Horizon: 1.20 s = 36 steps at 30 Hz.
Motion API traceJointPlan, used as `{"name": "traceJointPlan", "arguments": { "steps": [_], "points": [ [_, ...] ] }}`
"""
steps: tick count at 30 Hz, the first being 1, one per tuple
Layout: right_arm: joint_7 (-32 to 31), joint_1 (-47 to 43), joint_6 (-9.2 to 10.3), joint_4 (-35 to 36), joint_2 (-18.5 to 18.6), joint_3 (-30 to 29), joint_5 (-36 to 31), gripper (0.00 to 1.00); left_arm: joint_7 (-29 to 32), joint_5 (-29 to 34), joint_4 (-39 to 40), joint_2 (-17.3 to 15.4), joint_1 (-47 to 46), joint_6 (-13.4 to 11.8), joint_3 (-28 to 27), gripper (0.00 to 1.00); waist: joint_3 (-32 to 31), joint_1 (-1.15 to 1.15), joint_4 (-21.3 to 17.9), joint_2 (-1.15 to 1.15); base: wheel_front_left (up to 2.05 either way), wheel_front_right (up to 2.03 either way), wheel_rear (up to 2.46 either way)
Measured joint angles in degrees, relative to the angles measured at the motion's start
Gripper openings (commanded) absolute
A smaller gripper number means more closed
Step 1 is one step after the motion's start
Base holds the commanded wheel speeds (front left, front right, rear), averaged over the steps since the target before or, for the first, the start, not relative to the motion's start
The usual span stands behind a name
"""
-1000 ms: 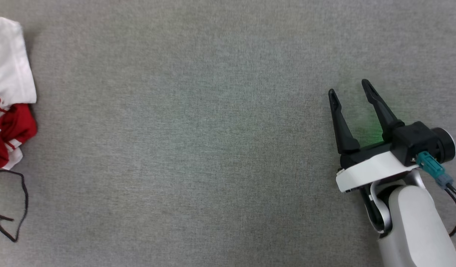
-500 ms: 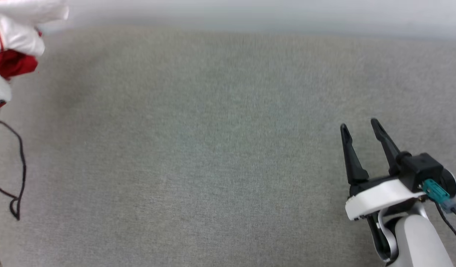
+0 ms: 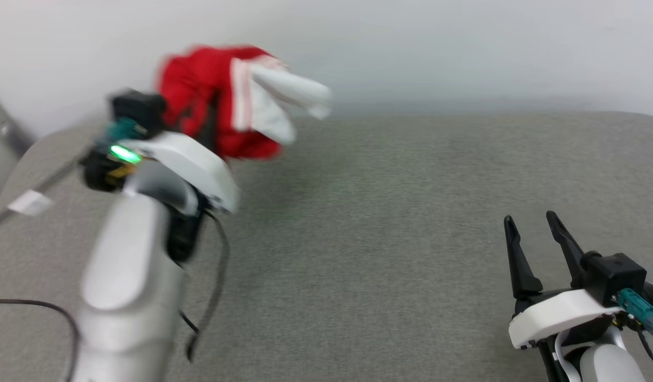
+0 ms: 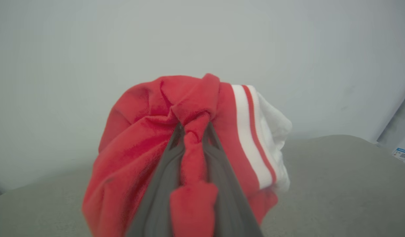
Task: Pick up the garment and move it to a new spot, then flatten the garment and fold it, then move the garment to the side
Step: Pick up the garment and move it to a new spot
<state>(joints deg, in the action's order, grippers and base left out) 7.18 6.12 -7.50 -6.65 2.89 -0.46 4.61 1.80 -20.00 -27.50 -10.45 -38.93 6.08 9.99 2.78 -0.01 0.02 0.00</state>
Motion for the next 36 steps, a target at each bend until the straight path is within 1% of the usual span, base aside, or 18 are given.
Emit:
{"name": "traceJointPlan", "arguments": {
  "steps": [1,4,7,12,13,14,15,16,17,19,23,27,30,36],
  "points": [
    [0.0,0.0,0.00,0.0,0.0,0.0,0.0,1.00,0.0,0.0,0.0,0.0,0.0,0.0,0.0,0.00,0.0,0.00,0.0,0.00,0.00,0.00,0.00],
    [-0.7,-0.7,0.00,0.7,0.0,0.0,0.0,1.00,0.4,-0.6,0.1,3.3,3.9,0.6,4.6,0.00,-0.4,0.00,-2.3,0.00,0.00,0.00,0.00],
    [-1.2,-1.1,0.00,1.5,0.0,0.0,0.1,1.00,0.6,-2.0,-0.3,5.4,7.6,1.1,9.6,0.00,-0.3,0.00,-4.4,0.00,0.00,0.00,0.00],
    [-1.6,-1.7,0.00,2.2,0.0,-0.1,0.5,1.00,0.8,-5.1,-2.6,6.7,14.4,1.3,15.6,0.00,0.8,0.00,-6.8,0.00,0.00,0.00,0.00],
    [-1.6,-1.7,0.00,2.3,0.0,-0.1,0.5,1.00,0.8,-5.6,-3.2,6.8,15.5,1.3,16.4,0.05,1.1,0.00,-6.9,0.00,0.00,0.00,0.00],
    [-1.6,-1.7,0.00,2.3,0.0,-0.2,0.5,1.00,0.8,-5.7,-3.7,6.8,16.4,1.3,17.6,0.05,1.3,0.01,-7.0,0.00,0.00,0.00,0.00],
    [-1.6,-1.8,0.00,2.3,0.0,-0.3,0.5,1.00,1.0,-6.2,-4.1,6.8,17.2,1.3,18.5,0.37,1.5,0.01,-7.0,0.00,0.00,0.00,0.00],
    [-1.6,-1.8,0.00,2.3,0.0,-0.4,0.5,1.00,0.6,-6.5,-4.3,6.9,17.9,1.3,19.5,0.95,1.6,0.01,-6.9,0.00,0.00,0.00,0.00],
    [-1.6,-1.9,0.00,2.3,0.0,-0.5,0.5,1.00,-0.1,-6.4,-4.5,7.0,18.4,1.3,20.5,1.00,1.6,0.01,-6.6,0.00,0.00,0.00,0.00],
    [-1.7,-2.0,0.00,2.4,0.0,-0.5,0.6,1.00,-2.2,-5.9,-4.5,7.0,18.6,1.3,21.5,1.00,1.6,0.01,-6.0,0.00,0.00,0.00,0.00],
    [-1.8,-2.3,0.00,2.4,0.0,-1.1,0.6,1.00,-8.8,-4.4,-2.2,7.0,18.6,1.2,21.9,1.00,0.6,0.01,-4.2,0.00,0.00,0.00,0.00],
    [-2.3,-3.0,0.00,2.5,0.0,-1.4,0.4,1.00,-13.4,-3.6,1.0,6.6,18.3,0.2,21.0,1.00,-1.0,0.01,-2.5,0.00,0.00,0.00,0.00],
    [-2.8,-3.6,0.00,2.6,0.0,-1.4,0.4,1.00,-15.4,-3.4,4.2,5.5,18.4,-1.8,18.7,1.00,-2.5,0.01,-1.6,0.00,0.00,0.00,0.00],
    [-3.5,-4.5,0.00,3.3,0.0,-1.4,0.5,1.00,-16.4,-3.9,8.3,2.6,22.2,-6.8,12.9,1.00,-3.8,0.01,-0.2,0.00,0.00,0.00,0.00]
  ]
}}
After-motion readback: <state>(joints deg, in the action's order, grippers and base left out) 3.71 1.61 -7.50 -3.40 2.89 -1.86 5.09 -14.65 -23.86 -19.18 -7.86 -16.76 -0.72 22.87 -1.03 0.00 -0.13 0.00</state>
